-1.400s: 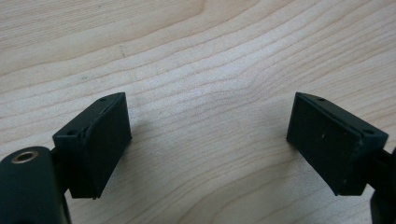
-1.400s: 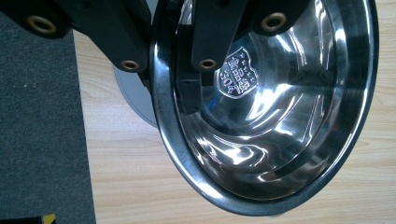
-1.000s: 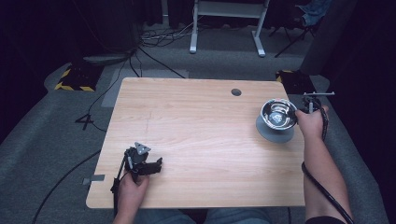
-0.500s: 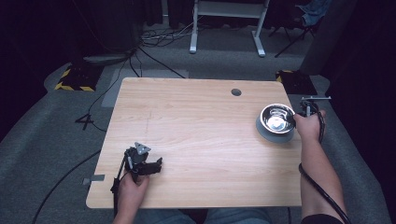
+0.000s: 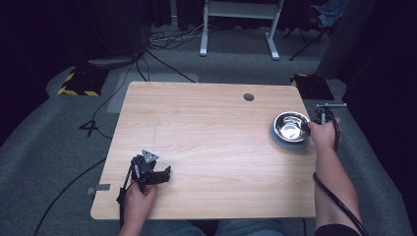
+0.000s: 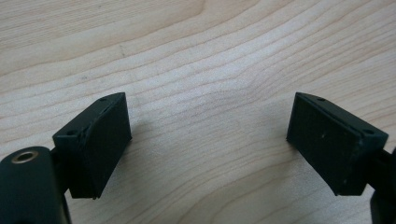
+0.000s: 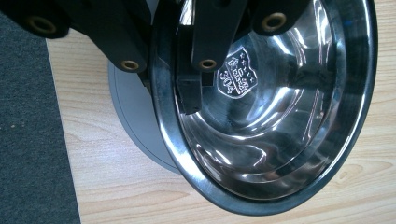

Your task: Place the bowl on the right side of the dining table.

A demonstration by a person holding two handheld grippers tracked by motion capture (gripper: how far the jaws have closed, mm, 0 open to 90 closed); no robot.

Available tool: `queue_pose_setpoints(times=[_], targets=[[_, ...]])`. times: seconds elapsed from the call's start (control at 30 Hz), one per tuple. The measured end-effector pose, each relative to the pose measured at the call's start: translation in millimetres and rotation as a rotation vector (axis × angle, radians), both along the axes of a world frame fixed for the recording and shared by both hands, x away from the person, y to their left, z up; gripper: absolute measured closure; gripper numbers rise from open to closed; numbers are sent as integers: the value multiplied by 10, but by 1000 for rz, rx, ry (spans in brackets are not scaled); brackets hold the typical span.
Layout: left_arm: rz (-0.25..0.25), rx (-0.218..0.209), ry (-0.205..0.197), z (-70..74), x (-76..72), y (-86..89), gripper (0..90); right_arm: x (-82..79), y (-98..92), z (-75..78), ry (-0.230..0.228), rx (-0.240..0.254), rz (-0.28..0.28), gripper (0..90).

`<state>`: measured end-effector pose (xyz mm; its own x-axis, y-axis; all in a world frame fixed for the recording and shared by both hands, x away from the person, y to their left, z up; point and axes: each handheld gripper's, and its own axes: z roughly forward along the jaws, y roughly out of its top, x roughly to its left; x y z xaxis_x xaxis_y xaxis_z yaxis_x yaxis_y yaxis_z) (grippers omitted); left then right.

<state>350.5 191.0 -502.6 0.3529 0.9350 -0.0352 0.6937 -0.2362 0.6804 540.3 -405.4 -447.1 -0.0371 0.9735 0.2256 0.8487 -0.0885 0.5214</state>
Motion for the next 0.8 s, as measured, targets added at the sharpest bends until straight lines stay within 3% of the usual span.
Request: queue_pose_setpoints(times=[0.8], targets=[[1,0,-1,-1,0,-1,136,18,-40,-58,8,-16,4,847]])
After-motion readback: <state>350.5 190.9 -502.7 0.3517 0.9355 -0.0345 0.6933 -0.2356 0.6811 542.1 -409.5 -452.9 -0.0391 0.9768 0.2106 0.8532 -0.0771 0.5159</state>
